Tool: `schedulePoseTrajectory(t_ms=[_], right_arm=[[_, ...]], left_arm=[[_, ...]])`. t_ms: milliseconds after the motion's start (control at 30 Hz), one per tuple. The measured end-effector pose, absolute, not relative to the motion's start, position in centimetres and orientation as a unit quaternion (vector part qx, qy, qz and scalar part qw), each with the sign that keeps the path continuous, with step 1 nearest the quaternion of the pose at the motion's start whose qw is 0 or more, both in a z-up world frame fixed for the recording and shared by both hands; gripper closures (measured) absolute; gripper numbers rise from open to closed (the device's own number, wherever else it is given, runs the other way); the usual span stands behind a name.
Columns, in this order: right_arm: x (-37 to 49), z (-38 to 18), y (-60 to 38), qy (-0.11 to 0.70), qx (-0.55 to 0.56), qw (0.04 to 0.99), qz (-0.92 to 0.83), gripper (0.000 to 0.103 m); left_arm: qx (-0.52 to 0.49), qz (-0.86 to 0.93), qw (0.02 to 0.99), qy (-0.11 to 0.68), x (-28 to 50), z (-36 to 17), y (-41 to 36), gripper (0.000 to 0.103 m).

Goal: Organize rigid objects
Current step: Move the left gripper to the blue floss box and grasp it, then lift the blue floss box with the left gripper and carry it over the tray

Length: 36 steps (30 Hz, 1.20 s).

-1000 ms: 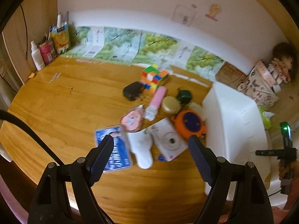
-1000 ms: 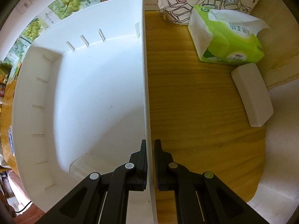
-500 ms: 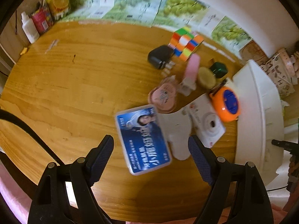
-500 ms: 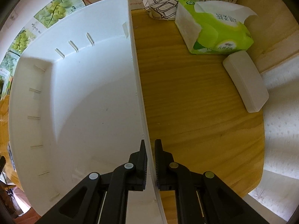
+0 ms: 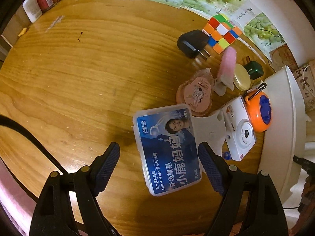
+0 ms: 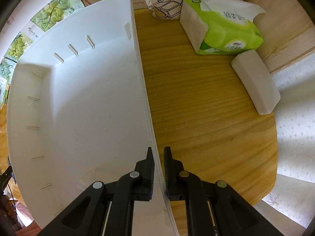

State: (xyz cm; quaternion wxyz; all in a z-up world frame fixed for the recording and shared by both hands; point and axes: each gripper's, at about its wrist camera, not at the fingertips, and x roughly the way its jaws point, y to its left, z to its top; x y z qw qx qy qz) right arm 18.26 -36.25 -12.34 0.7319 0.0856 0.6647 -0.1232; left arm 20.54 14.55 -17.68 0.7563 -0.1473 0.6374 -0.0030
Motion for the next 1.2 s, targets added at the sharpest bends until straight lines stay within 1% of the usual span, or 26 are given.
schedulePoseTrajectory(t_ms=[233,367,467,1200], right_arm=[[18.0,-12.9,-36.1,0.664,0.088,0.732,-0.126,0.094],[18.0,-13.0,-36.2,0.664,0.088,0.732,-0.126,0.094],[18.0,-13.0,-36.2,0.664,0.089,0.732,-0.126,0.094],[17.7,-13.2,-35.7,0.663,0.078,0.735,-0.119,0.094]], left_arm=[[-0.190,-0.010,0.738,0.647,20.8,-18.5,15.1,0.020],[-0.214,-0.017,0.730,0.649,20.8,-18.8,15.2,0.028],[-0.204,-0.016,0.732,0.650,20.7,-18.6,14.9,0.033],[-0.229,-0.007,0.739,0.633,19.3,-18.4,15.5,0.034]])
